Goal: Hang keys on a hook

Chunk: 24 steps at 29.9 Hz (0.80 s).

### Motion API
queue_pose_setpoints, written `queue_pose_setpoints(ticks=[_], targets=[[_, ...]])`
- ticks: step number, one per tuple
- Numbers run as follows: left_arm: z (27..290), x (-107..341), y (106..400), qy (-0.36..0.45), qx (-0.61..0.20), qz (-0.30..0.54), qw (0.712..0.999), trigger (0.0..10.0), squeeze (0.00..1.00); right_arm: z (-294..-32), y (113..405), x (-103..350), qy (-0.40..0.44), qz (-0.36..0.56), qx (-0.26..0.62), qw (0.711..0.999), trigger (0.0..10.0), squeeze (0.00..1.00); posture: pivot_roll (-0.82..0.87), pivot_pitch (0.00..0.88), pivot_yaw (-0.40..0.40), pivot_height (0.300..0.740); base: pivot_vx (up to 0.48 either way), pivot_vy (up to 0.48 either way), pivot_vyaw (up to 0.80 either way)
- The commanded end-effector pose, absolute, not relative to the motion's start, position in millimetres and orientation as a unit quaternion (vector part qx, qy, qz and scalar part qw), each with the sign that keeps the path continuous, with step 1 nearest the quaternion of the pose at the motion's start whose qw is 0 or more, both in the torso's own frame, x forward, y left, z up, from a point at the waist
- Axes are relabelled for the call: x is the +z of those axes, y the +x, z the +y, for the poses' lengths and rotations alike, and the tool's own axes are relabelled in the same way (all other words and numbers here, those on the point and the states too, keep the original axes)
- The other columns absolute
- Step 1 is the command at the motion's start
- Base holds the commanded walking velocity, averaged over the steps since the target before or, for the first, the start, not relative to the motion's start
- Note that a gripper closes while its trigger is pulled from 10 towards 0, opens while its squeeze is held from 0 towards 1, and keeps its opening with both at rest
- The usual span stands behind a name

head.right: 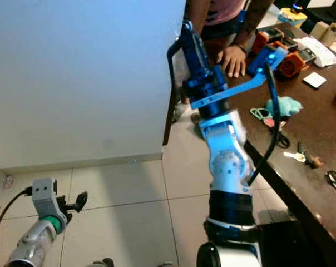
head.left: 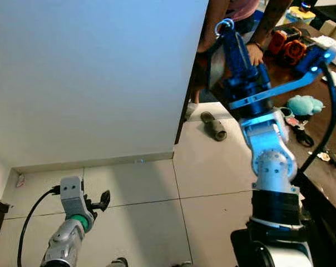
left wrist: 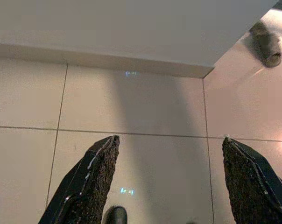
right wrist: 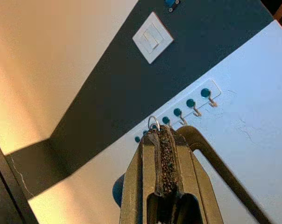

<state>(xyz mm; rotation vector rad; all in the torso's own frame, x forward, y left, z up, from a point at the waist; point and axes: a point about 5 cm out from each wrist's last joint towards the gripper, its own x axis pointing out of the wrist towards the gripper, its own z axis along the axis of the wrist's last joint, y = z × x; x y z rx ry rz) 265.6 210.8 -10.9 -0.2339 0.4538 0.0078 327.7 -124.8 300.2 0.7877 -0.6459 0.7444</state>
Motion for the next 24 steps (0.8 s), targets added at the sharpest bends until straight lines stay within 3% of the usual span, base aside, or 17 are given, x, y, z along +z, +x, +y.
queue_pose_setpoints(ticks=[1,9,17,19,24], targets=[[214,-30,245,-0.113,0.017,0.268,0.957,10.0,0.00,-125,324,305,0.375,-0.311,0.357,0.797,10.0,0.00,-0.05,0.098,0.048,0.740,0.326,0.000,0.00],[218,-52,219,-0.111,0.035,0.324,0.939,10.0,0.00,-124,322,308,0.382,-0.316,0.368,0.787,10.0,0.00,-0.05,0.087,0.050,0.740,0.317,0.000,0.00],[219,-56,212,-0.111,0.039,0.337,0.934,10.0,0.00,-124,321,309,0.382,-0.317,0.370,0.785,10.0,0.00,-0.05,0.084,0.051,0.740,0.311,0.000,0.00],[223,-72,185,-0.124,0.066,0.384,0.913,10.0,0.00,-122,320,310,0.383,-0.316,0.382,0.780,10.0,0.00,-0.05,0.081,0.050,0.740,0.311,0.000,0.79],[222,-79,174,-0.130,0.074,0.401,0.904,10.0,0.00,-121,320,310,0.386,-0.313,0.386,0.777,10.0,0.00,-0.05,0.083,0.050,0.740,0.310,0.000,0.79]])
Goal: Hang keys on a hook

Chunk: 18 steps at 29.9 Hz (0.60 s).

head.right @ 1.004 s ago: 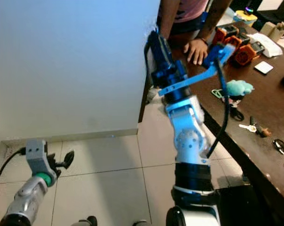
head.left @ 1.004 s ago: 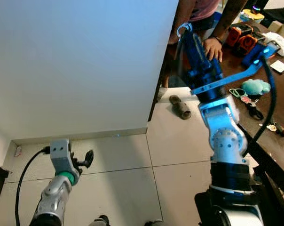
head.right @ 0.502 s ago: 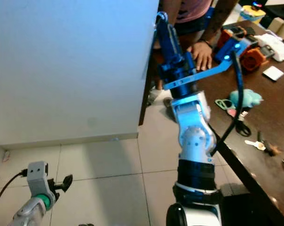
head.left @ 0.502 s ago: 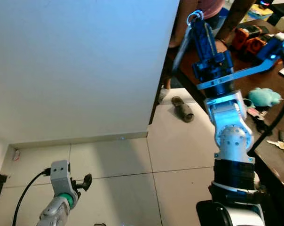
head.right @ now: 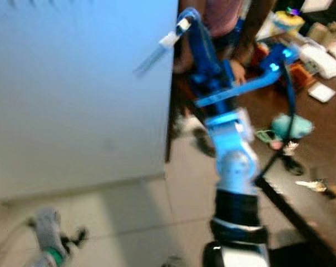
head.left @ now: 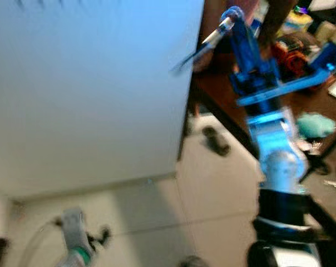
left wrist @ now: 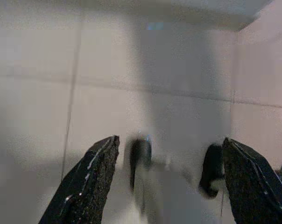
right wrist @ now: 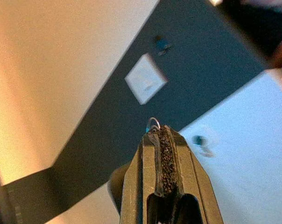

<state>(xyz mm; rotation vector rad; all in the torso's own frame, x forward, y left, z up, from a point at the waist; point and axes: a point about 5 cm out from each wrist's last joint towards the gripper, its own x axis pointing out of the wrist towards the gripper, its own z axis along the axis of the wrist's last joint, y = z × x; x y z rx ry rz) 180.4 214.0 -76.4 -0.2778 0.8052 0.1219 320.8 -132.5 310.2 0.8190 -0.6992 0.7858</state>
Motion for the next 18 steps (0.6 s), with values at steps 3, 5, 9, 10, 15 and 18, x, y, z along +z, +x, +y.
queue_pose_setpoints(ticks=[3,5,9,10,15,18], targets=[[221,-79,173,-0.130,0.070,0.405,0.902,10.0,0.00,-120,320,309,0.389,-0.310,0.385,0.777,10.0,0.00,-0.05,0.082,0.052,0.740,0.310,0.000,0.00],[220,-80,173,-0.130,0.067,0.407,0.902,10.0,0.00,-120,320,309,0.390,-0.310,0.383,0.778,10.0,0.00,-0.05,0.080,0.055,0.740,0.307,0.000,0.00],[218,-80,173,-0.129,0.064,0.408,0.901,10.0,0.00,-121,320,309,0.391,-0.310,0.381,0.778,10.0,0.00,-0.05,0.080,0.055,0.740,0.307,0.000,0.00],[217,-80,173,-0.129,0.061,0.409,0.901,10.0,0.00,-121,321,309,0.392,-0.310,0.379,0.779,10.0,0.00,-0.05,0.077,0.057,0.740,0.307,0.000,0.00],[214,-80,175,-0.126,0.051,0.412,0.901,10.0,0.00,-123,321,310,0.394,-0.312,0.378,0.777,10.0,0.00,-0.06,0.072,0.058,0.740,0.310,0.000,0.00],[212,-81,175,-0.125,0.047,0.414,0.900,10.0,0.00,-123,321,311,0.395,-0.314,0.378,0.776,10.0,0.00,-0.06,0.070,0.057,0.740,0.309,0.000,0.00]])
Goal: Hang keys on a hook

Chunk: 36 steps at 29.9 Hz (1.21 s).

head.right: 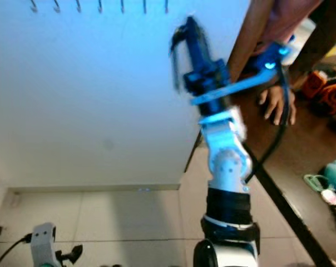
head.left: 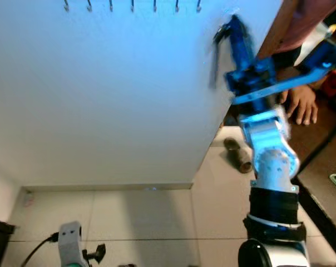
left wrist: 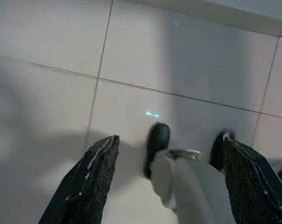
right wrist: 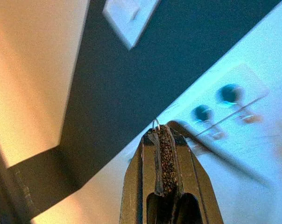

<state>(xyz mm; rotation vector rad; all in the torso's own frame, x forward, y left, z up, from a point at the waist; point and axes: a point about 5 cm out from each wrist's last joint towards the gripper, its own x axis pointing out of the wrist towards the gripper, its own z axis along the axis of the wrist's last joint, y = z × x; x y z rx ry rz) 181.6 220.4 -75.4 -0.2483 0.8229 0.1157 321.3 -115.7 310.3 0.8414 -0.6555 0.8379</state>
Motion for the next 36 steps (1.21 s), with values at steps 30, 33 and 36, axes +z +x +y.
queue_pose_setpoints(ticks=[30,33,36], targets=[[202,-86,167,-0.116,0.004,0.432,0.895,10.0,0.00,-115,318,300,0.415,-0.293,0.375,0.775,10.0,0.00,-0.06,0.083,0.064,0.740,0.040,0.000,0.00],[201,-86,167,-0.115,0.003,0.432,0.894,10.0,0.00,-116,319,299,0.415,-0.293,0.375,0.776,10.0,0.00,-0.06,0.083,0.064,0.740,0.000,0.000,0.00],[203,-86,166,-0.112,0.003,0.432,0.895,10.0,0.00,-121,329,294,0.432,-0.284,0.350,0.781,10.0,0.00,-0.05,0.096,0.069,0.740,0.000,0.000,0.00]])
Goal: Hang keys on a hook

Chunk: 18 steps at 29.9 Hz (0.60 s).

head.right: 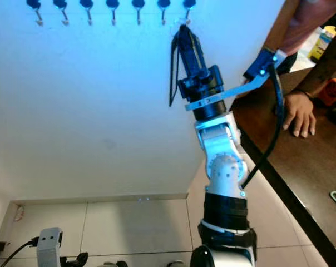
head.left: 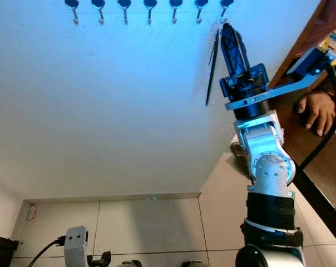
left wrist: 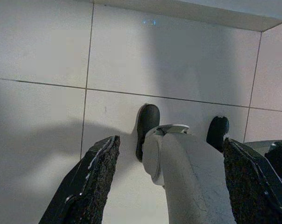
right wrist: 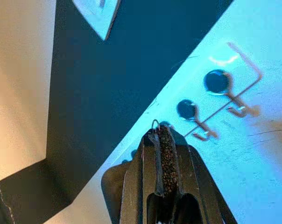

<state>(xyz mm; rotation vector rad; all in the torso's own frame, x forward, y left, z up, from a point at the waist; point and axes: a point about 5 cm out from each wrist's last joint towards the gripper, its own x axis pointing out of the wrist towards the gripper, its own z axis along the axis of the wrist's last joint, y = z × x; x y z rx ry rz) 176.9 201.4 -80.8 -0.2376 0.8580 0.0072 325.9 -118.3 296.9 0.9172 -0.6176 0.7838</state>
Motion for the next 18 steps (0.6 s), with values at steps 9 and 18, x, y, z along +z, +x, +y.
queue_pose_setpoints(ticks=[9,18], targets=[[206,-87,161,-0.104,-0.004,0.434,0.895,10.0,0.00,-120,349,287,0.457,-0.254,0.304,0.796,10.0,0.00,-0.04,0.129,0.076,0.740,0.000,0.000,0.00],[208,-88,156,-0.103,-0.005,0.435,0.895,10.0,0.00,-111,351,288,0.464,-0.249,0.322,0.786,10.0,0.00,-0.03,0.145,0.070,0.740,0.000,0.000,0.00]])
